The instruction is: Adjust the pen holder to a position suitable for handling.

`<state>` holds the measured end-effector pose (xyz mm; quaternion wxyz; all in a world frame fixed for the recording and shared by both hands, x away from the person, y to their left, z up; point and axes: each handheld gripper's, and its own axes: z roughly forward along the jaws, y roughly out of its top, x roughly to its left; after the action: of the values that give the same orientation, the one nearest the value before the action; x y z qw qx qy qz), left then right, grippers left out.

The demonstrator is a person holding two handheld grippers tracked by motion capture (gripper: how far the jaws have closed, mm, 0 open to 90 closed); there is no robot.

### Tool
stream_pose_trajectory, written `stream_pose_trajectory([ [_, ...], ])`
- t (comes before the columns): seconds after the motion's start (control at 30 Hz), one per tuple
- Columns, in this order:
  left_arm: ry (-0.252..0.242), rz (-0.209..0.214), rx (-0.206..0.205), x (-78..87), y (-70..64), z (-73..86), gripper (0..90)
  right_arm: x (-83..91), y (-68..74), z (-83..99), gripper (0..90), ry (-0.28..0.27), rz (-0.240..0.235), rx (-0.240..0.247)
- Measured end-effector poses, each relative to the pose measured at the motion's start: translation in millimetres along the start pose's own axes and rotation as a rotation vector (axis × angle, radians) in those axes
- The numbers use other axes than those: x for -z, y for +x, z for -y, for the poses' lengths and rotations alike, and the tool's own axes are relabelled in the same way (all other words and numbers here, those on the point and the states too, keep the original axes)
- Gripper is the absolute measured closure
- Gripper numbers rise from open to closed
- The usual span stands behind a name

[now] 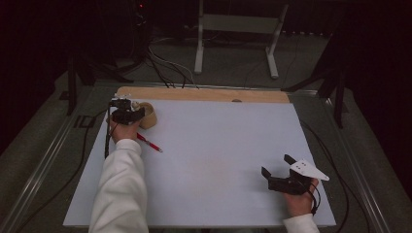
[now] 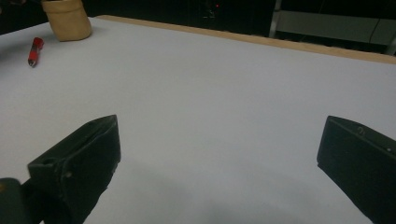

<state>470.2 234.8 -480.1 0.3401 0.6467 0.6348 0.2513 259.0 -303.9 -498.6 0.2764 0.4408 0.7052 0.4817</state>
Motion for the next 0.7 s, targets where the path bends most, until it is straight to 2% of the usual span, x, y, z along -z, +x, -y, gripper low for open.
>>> stream_pose_trajectory([
  [0.03,0.009,0.007,0.001,-1.4,-0.7,0.7,55.6,0.1,-0.3,0.0,0.0,0.000,0.004,-0.001],
  [0.07,0.022,0.009,-0.001,-3.2,-1.6,1.7,55.6,0.1,-0.3,0.0,0.0,0.000,0.004,-0.001],
  [0.17,0.027,-0.009,0.011,-4.9,-2.6,3.4,66.9,1.1,-1.3,0.1,0.0,0.002,0.009,-0.011],
  [0.3,0.028,-0.040,-0.031,-3.7,-7.0,2.9,69.1,1.5,-1.7,0.3,0.0,0.001,0.009,-0.010],
  [0.33,0.027,-0.038,-0.022,-3.2,-6.0,3.0,69.1,1.5,-1.7,0.3,0.0,0.001,0.009,-0.010],
  [0.47,0.028,-0.014,-0.037,1.6,-6.0,3.2,70.5,1.9,-1.9,0.5,0.0,-0.001,0.009,-0.012],
  [0.67,0.000,0.027,-0.059,13.3,-11.5,-0.6,70.7,2.2,-1.8,0.6,0.0,-0.002,0.009,-0.014],
  [0.7,-0.010,0.053,-0.078,19.9,-17.2,-1.4,70.8,2.8,-1.2,0.5,0.0,-0.006,0.007,-0.018],
])
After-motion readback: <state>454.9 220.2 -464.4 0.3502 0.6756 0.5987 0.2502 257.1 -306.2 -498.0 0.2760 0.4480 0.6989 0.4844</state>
